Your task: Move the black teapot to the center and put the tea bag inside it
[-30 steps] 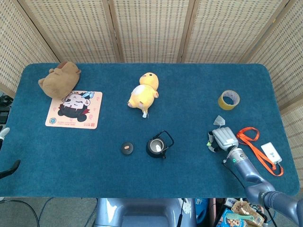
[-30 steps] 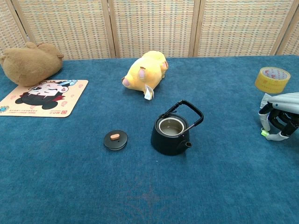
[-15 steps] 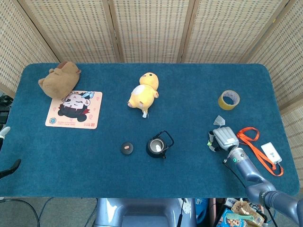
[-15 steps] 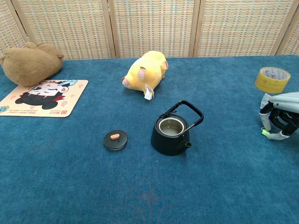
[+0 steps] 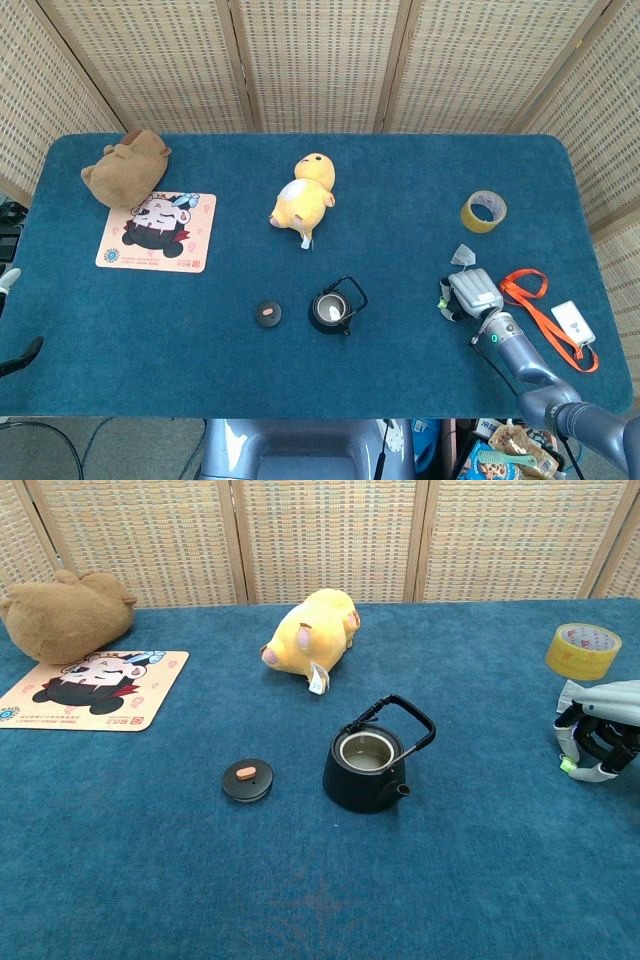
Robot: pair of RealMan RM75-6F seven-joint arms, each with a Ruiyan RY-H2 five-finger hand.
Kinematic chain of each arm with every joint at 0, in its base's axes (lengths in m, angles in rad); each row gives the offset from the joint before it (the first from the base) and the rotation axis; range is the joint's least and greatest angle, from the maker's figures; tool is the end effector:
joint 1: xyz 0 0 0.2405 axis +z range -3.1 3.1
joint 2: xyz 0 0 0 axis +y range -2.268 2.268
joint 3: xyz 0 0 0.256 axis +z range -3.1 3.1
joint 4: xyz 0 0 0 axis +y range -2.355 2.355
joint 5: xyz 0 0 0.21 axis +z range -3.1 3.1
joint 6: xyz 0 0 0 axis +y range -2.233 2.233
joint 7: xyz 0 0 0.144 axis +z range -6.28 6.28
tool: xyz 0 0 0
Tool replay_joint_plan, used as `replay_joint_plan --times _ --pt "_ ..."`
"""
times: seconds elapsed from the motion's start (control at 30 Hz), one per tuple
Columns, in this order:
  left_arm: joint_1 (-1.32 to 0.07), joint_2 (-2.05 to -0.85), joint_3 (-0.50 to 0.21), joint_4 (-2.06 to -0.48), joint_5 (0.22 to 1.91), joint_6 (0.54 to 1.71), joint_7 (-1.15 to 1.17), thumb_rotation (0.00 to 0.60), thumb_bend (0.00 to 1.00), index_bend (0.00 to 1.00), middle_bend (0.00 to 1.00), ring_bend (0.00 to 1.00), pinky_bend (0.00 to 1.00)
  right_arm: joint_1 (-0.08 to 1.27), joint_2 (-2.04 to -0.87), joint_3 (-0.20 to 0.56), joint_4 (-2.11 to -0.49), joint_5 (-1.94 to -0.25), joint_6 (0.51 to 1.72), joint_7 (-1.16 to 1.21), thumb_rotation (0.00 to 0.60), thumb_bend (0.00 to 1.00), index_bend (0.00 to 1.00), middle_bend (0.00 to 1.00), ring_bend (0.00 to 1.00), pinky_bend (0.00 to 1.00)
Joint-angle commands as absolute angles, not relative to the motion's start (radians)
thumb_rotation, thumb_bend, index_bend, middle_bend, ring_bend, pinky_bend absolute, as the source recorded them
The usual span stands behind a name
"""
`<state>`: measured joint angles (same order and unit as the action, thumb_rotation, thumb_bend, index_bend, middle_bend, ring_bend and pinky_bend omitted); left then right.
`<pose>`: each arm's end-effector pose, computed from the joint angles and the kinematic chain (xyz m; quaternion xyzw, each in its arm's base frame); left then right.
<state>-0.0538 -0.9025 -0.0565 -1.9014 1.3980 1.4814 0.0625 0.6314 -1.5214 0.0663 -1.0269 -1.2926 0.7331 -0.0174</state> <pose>-0.2842 0.1689 0.2036 -0.5611 -0.4208 -0.3664 0.6114 -0.3023 -0.3567 0.0118 0.7543 -0.4072 0.2151 0.4679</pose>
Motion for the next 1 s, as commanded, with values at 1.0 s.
replay_joint_plan --times 1.0 --pt "-0.057 -0.904 -0.057 -1.899 1.391 1.473 0.062 0.600 0.31 0.00 0.00 0.00 0.00 0.630 -1.531 0.074 -1.013 -1.291 0.739 -0.014 0.577 0.65 0.62 0.83 0.80 0.89"
